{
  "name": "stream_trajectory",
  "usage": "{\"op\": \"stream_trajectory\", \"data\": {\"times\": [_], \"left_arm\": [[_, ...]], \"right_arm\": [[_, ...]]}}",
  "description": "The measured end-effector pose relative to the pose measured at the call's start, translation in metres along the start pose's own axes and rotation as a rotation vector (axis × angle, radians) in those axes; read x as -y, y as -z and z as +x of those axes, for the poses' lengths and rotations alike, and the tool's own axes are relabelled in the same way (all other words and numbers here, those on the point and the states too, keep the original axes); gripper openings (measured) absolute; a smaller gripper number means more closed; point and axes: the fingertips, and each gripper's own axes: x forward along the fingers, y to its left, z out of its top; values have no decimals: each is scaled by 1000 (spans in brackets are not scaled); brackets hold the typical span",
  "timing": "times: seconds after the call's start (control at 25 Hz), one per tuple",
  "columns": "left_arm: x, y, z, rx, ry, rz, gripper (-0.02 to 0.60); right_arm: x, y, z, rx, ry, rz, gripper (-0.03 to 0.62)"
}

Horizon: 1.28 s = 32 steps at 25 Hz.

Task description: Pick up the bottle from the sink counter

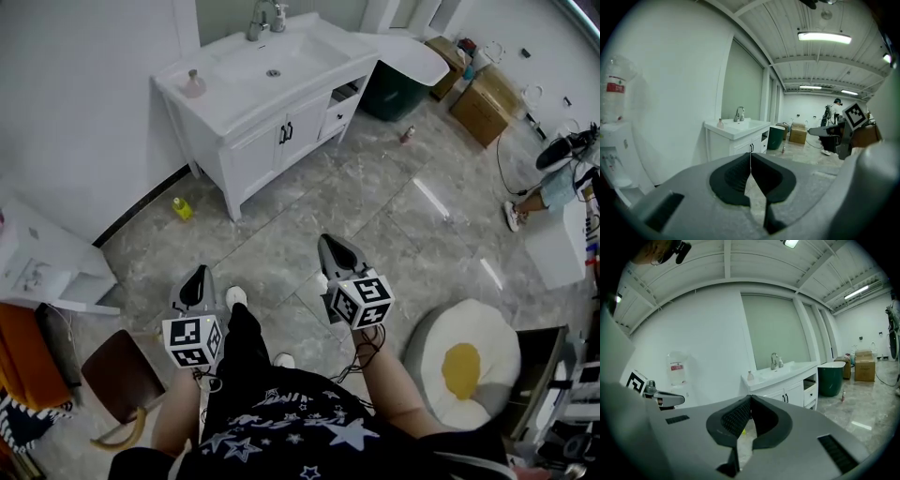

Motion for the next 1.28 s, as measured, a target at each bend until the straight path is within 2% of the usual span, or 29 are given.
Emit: {"op": "stream_trajectory", "data": {"times": [0.08, 0.16, 0.24, 0.4, 0.48, 0.8, 1.04, 1.28], "left_arm": [[-20, -10, 17, 11, -9, -1, 21], [-42, -19, 38, 14, -17, -6, 21], [-65, -26, 60, 10, -20, -16, 21], [-116, -45, 100, 16, -34, -20, 21], [-142, -55, 115, 26, -46, -24, 21], [-232, -77, 154, 41, -73, -53, 21], [-258, -81, 166, 40, -77, -59, 21], [-281, -92, 179, 43, -133, -68, 21]], "right_arm": [[-2, -11, 26, 10, -8, 1, 8], [-3, -20, 57, 6, -13, 2, 84], [-4, -27, 92, -8, -19, 1, 125], [-14, -42, 166, -38, -43, -17, 253], [-22, -55, 200, -38, -52, -23, 288], [-62, -94, 298, -24, -80, -72, 319], [-71, -98, 338, -48, -102, -92, 325], [-73, -113, 388, -42, -151, -107, 327]]}}
